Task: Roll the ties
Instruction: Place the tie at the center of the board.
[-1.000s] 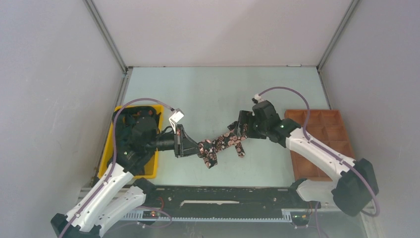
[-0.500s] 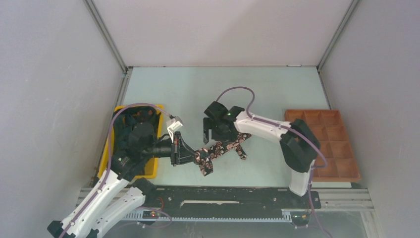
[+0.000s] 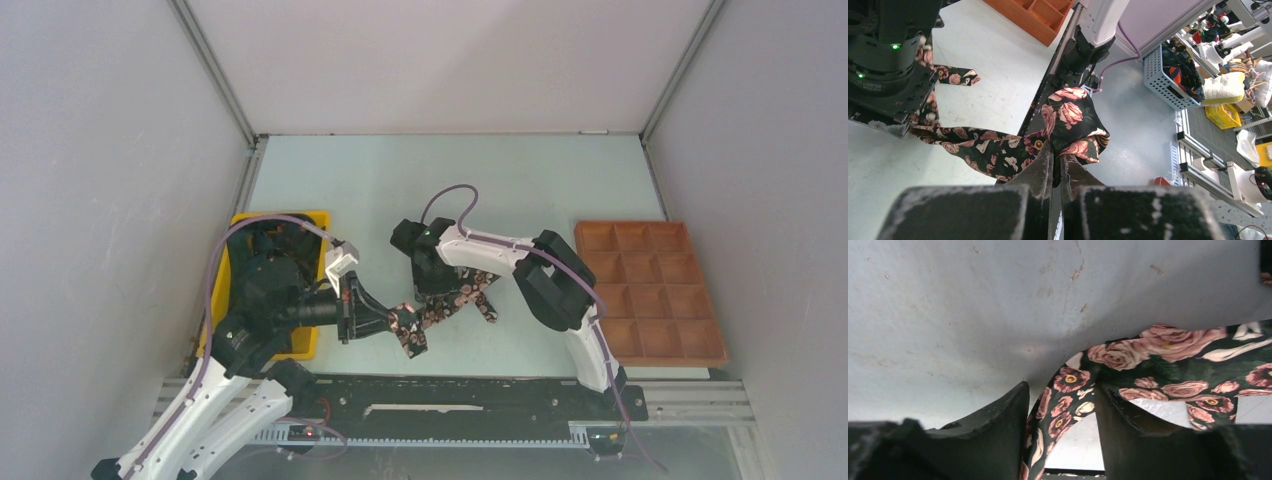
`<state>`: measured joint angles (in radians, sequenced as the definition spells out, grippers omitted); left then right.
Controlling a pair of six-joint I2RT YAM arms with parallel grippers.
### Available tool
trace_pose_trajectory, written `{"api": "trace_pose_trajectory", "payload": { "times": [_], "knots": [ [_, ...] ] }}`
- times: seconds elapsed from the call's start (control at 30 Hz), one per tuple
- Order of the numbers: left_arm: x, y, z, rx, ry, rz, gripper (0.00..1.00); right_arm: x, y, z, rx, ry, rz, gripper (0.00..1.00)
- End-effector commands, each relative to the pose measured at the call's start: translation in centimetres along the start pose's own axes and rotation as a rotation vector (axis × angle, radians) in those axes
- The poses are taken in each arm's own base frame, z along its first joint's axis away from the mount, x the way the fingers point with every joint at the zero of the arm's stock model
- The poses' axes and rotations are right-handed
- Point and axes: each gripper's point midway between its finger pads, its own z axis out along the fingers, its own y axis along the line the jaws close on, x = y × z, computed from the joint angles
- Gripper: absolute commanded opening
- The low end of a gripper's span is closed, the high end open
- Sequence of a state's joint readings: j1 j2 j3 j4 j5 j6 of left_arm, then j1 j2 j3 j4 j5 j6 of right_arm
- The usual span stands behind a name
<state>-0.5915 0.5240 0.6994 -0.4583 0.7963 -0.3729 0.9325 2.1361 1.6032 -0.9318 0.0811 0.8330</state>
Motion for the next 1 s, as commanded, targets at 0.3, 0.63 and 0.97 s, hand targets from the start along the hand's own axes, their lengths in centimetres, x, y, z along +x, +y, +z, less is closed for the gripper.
{"api": "trace_pose_trajectory", "payload": {
  "times": [0.3, 0.63, 0.97],
  "knots": [
    [-1.0, -1.0, -0.2, 0.026, -0.035, 0.081, 0.04, -1.1, 0.1, -0.7, -0.117, 0.037, 0.059, 0.00],
    [-8.0, 0.6, 1.8, -0.083, -0.066, 0.128, 0.03, -15.7, -5.1, -8.5, -0.368, -0.227, 0.240, 0.00],
    [-18.3, 3.8, 6.1, -0.168, -0.027, 0.207, 0.02, -28.9, -11.7, -19.7, -0.605, -0.598, 0.325, 0.00]
  ]
}}
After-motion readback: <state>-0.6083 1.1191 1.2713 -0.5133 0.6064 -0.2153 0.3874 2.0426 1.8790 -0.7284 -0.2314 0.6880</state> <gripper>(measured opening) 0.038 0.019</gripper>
